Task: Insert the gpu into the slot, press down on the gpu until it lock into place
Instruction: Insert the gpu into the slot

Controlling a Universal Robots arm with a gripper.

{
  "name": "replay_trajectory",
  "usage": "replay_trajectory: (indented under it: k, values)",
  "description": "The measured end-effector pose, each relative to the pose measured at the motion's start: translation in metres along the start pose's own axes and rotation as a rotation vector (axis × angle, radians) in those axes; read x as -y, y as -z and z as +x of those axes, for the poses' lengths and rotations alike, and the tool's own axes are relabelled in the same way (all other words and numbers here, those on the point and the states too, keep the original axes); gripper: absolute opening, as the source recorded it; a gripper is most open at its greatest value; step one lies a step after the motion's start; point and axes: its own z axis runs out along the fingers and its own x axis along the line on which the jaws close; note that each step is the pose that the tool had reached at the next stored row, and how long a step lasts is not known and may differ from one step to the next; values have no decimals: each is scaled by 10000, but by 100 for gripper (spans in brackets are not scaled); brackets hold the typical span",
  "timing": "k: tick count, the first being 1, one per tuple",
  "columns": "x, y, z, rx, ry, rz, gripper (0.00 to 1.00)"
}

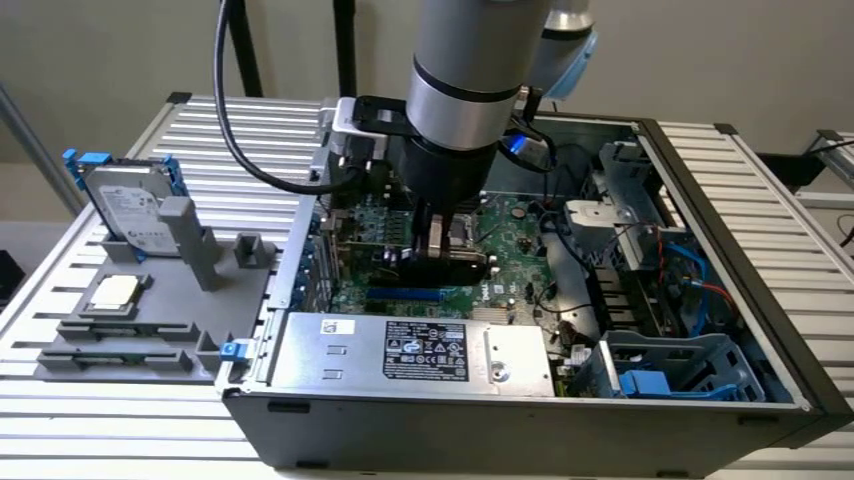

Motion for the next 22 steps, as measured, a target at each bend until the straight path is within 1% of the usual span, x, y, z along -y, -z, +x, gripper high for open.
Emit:
replay_trajectory:
  k: [6,17,22]
  values:
    - [-16,-43,-18,-46,-7,-27,26]
    - [-42,-94,-34,-48,-9,-36,26]
    - [-67,-114,-38,-49,-13,-36,26]
